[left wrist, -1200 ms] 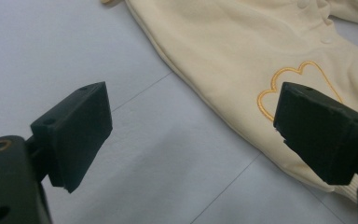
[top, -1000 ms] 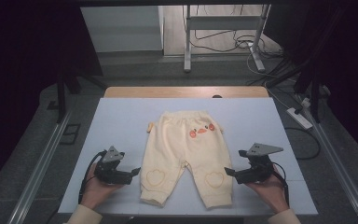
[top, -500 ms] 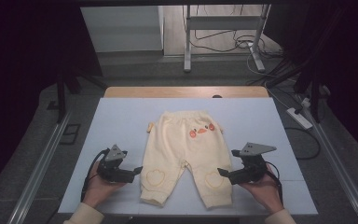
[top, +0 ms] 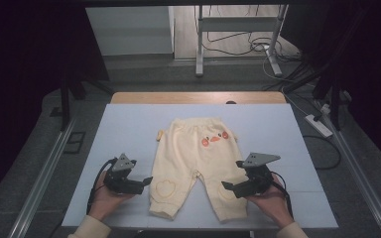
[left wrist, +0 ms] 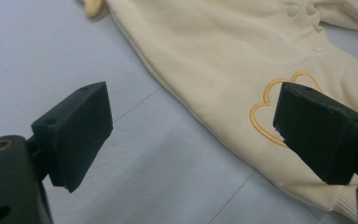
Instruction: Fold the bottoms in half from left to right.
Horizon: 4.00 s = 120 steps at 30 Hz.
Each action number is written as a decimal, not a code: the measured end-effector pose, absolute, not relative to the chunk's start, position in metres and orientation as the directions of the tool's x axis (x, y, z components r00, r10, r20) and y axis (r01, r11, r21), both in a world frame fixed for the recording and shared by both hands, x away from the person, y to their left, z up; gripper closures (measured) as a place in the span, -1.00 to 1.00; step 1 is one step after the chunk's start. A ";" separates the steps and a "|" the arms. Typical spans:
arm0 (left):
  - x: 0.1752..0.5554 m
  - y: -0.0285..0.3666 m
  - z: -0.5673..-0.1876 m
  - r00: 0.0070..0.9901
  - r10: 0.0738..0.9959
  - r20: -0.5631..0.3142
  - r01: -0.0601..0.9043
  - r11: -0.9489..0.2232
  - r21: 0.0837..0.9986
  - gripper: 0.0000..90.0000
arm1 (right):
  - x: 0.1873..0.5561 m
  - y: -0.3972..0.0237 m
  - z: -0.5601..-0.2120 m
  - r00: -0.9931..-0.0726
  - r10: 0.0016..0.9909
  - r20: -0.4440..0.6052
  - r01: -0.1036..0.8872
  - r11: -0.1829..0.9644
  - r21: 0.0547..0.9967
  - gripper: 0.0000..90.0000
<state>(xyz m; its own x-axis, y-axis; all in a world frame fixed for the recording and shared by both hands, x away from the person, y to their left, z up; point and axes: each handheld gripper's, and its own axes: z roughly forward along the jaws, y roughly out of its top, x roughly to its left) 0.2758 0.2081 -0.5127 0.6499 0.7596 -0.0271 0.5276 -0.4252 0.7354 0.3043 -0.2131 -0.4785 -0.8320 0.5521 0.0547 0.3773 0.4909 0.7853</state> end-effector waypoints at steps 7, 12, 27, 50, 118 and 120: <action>0.276 0.209 -0.510 0.646 0.763 -0.028 0.525 -0.418 0.742 -0.74 | 0.304 -0.204 -0.480 -0.841 0.538 0.058 0.371 0.495 0.786 -0.81; 0.276 0.209 -0.510 0.641 0.767 -0.031 0.529 -0.413 0.741 -0.74 | 0.304 -0.200 -0.482 -0.845 0.532 0.055 0.368 0.505 0.781 -0.81; 0.276 0.210 -0.509 0.638 0.769 -0.036 0.531 -0.406 0.744 -0.74 | 0.307 -0.177 -0.484 -0.870 0.488 0.066 0.349 0.517 0.782 -0.81; 0.277 0.209 -0.510 0.632 0.774 -0.030 0.537 -0.410 0.738 -0.74 | 0.307 -0.127 -0.492 -0.914 0.396 0.089 0.322 0.574 0.753 -0.80; 0.284 0.211 -0.510 0.622 0.782 -0.046 0.550 -0.394 0.736 -0.74 | 0.257 0.002 -0.531 -0.988 0.132 0.076 0.148 0.723 0.675 -0.61; 0.284 0.212 -0.511 0.621 0.782 -0.047 0.550 -0.393 0.737 -0.74 | 0.255 0.003 -0.532 -0.990 0.125 0.066 0.137 0.730 0.669 -0.55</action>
<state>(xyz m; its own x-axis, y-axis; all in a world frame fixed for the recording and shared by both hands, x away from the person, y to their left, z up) 0.2837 0.2117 -0.5105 0.6214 0.7821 -0.0469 0.5499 -0.3927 0.7371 0.2553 0.0027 -0.5321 -0.9899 0.1251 0.0661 0.1370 0.7302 0.6694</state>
